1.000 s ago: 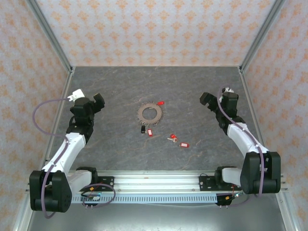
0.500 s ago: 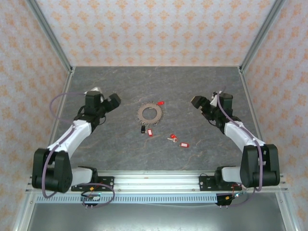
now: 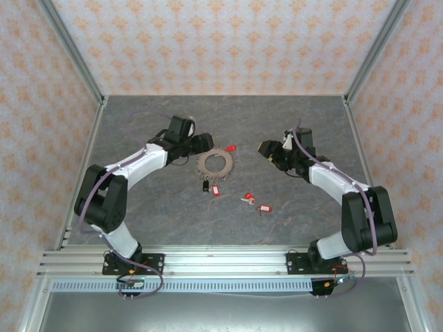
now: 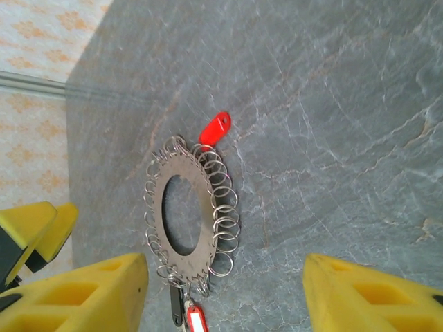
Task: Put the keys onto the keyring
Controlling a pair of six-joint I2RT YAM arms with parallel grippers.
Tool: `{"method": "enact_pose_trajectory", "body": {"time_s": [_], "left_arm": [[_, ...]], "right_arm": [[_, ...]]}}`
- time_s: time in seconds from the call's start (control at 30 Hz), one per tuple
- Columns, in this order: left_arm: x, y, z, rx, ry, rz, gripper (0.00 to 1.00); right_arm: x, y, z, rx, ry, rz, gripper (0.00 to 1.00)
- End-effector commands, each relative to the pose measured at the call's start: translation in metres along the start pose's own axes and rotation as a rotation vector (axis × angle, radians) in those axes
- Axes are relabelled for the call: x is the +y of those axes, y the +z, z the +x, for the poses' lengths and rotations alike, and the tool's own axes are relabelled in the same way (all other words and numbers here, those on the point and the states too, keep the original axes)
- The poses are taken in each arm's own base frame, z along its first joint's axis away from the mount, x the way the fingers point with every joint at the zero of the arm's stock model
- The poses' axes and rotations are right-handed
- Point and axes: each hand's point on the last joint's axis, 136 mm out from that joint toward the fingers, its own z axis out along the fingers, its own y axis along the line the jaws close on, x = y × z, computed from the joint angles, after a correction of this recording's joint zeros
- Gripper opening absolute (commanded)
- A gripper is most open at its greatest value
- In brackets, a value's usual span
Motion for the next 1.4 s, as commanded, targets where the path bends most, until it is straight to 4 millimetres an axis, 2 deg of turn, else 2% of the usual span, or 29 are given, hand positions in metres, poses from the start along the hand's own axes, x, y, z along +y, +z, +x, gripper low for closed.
{"method": "enact_pose_trajectory", "body": {"time_s": [0.0, 0.2, 0.33, 0.5, 0.7, 0.77, 0.9, 1.07, 1.13, 1.2, 1.37], "left_arm": [[0.006, 0.007, 0.015, 0.079, 0.049, -0.094, 0.67], [0.022, 0.026, 0.034, 0.144, 0.037, -0.148, 0.63], [0.028, 0.035, 0.039, 0.166, 0.054, -0.164, 0.61], [0.034, 0.041, 0.045, 0.194, 0.067, -0.182, 0.56], [0.052, 0.039, 0.052, 0.193, 0.085, -0.257, 0.56], [0.052, 0.041, 0.055, 0.201, 0.082, -0.241, 0.51], [0.048, 0.048, 0.061, 0.225, 0.082, -0.210, 0.40], [0.051, 0.049, 0.063, 0.227, 0.094, -0.211, 0.36], [0.049, 0.049, 0.064, 0.231, 0.104, -0.202, 0.31], [0.057, 0.057, 0.073, 0.257, 0.106, -0.222, 0.30], [0.059, 0.066, 0.082, 0.293, 0.109, -0.208, 0.28]], "right_arm": [[0.012, 0.010, 0.001, 0.023, -0.004, 0.000, 0.58], [0.025, 0.039, 0.024, 0.110, -0.020, -0.019, 0.57], [0.031, 0.059, 0.030, 0.157, -0.024, -0.032, 0.56], [0.030, 0.081, 0.025, 0.183, -0.050, -0.004, 0.54], [0.028, 0.106, 0.022, 0.262, -0.081, 0.028, 0.49], [0.023, 0.113, 0.021, 0.268, -0.077, 0.047, 0.49], [0.025, 0.129, 0.023, 0.319, -0.101, 0.046, 0.47], [0.021, 0.137, 0.033, 0.405, -0.131, 0.052, 0.44], [0.017, 0.139, 0.037, 0.424, -0.141, 0.059, 0.44], [0.012, 0.141, 0.039, 0.438, -0.154, 0.067, 0.44], [0.024, 0.139, 0.050, 0.497, -0.162, -0.013, 0.42]]}}
